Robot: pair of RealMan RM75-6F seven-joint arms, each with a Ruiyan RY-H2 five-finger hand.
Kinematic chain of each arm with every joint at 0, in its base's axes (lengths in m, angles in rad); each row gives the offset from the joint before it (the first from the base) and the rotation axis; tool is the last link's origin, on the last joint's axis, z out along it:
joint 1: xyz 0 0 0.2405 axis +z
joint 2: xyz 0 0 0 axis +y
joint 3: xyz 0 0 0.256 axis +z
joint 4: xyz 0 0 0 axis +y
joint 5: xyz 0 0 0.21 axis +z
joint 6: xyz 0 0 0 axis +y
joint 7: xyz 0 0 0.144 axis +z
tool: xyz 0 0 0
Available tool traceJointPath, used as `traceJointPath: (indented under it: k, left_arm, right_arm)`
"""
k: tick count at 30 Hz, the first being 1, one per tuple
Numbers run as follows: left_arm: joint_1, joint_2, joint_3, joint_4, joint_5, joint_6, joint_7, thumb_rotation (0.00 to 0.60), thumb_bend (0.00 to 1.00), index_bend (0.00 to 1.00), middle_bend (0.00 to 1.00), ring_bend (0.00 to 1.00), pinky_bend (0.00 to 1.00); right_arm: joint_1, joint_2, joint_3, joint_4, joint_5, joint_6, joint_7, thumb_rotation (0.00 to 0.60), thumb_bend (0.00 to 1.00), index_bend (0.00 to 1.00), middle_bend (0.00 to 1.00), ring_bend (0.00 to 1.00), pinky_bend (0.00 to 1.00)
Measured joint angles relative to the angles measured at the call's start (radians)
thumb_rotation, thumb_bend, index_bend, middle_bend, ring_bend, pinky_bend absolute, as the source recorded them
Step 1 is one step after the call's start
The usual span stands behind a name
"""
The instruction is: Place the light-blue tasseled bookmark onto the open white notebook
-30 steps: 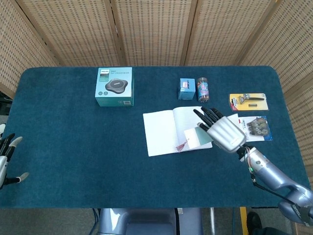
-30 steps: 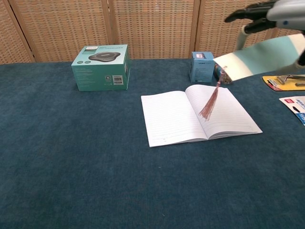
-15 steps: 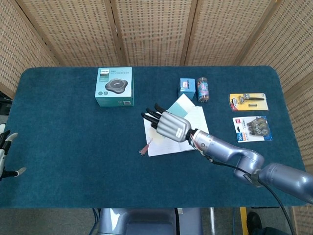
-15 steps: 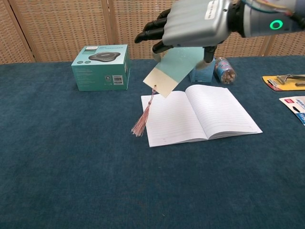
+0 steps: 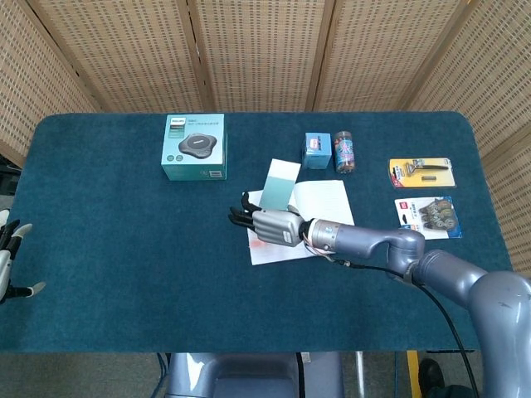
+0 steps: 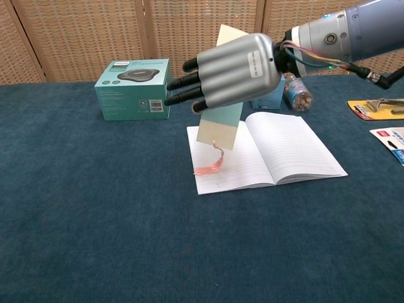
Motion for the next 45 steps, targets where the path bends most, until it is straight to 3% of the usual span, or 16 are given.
traceJointPath:
  k: [6, 12, 14, 16, 19, 30, 33, 35, 37, 39, 45]
  left_arm:
    - [-0.004, -0.002, 0.005, -0.003, 0.002, -0.005, 0.009, 0.6, 0.0, 0.0, 0.0, 0.0, 0.0]
    - [-0.005, -0.003, 0.005, -0.002, -0.001, -0.005, 0.009, 0.6, 0.0, 0.0, 0.0, 0.0, 0.0]
    - [-0.006, -0.003, 0.004, 0.0, -0.005, -0.007, 0.008, 0.6, 0.0, 0.0, 0.0, 0.0, 0.0]
    - [-0.008, -0.003, 0.004, 0.002, -0.008, -0.013, 0.008, 0.6, 0.0, 0.0, 0.0, 0.0, 0.0]
    - [-0.012, -0.003, 0.004, 0.004, -0.011, -0.019, 0.008, 0.6, 0.0, 0.0, 0.0, 0.0, 0.0]
    - [-0.012, 0.0, 0.009, 0.0, 0.0, -0.017, 0.005, 0.6, 0.0, 0.0, 0.0, 0.0, 0.0]
    - [-0.013, -0.001, 0.012, -0.002, 0.005, -0.018, 0.008, 0.6, 0.0, 0.0, 0.0, 0.0, 0.0]
    - [-0.013, -0.002, 0.013, -0.003, 0.009, -0.016, 0.009, 0.6, 0.0, 0.0, 0.0, 0.0, 0.0]
    - [-0.014, -0.002, 0.013, -0.004, 0.009, -0.016, 0.01, 0.6, 0.0, 0.0, 0.0, 0.0, 0.0]
    - [-0.016, -0.003, 0.015, -0.005, 0.01, -0.018, 0.013, 0.6, 0.0, 0.0, 0.0, 0.0, 0.0]
    - [-0.019, -0.005, 0.017, -0.011, 0.014, -0.018, 0.024, 0.6, 0.0, 0.0, 0.0, 0.0, 0.0]
  right_arm:
    - [0.042, -0.051, -0.08, 0.095, -0.067, 0.048, 0.04, 0.6, 0.36, 0.56, 0.03, 0.0, 0.23]
    - [0.051, -0.09, -0.104, 0.142, -0.069, 0.044, 0.044, 0.6, 0.36, 0.56, 0.03, 0.0, 0.23]
    - [0.051, -0.101, -0.112, 0.156, -0.068, 0.047, 0.044, 0.6, 0.36, 0.5, 0.01, 0.0, 0.23]
    - [0.049, -0.107, -0.115, 0.167, -0.07, 0.056, 0.033, 0.6, 0.36, 0.21, 0.0, 0.0, 0.23]
    - [0.04, -0.115, -0.109, 0.18, -0.061, 0.062, -0.008, 0.6, 0.37, 0.01, 0.0, 0.0, 0.23]
    - [-0.003, -0.09, -0.1, 0.173, -0.014, 0.088, -0.074, 0.6, 0.37, 0.0, 0.0, 0.0, 0.19]
    - [-0.02, -0.075, -0.094, 0.161, 0.003, 0.109, -0.078, 0.6, 0.46, 0.0, 0.0, 0.0, 0.19]
    - [-0.042, -0.065, -0.08, 0.145, 0.032, 0.137, -0.062, 0.6, 0.62, 0.0, 0.0, 0.0, 0.19]
    - [-0.071, -0.055, -0.063, 0.114, 0.083, 0.162, -0.015, 0.6, 0.88, 0.0, 0.0, 0.0, 0.19]
    - [-0.099, -0.047, -0.044, 0.066, 0.147, 0.176, 0.056, 0.6, 1.0, 0.0, 0.0, 0.0, 0.19]
    - [-0.155, -0.023, 0.026, -0.134, 0.389, 0.131, 0.264, 0.6, 1.0, 0.0, 0.0, 0.0, 0.19]
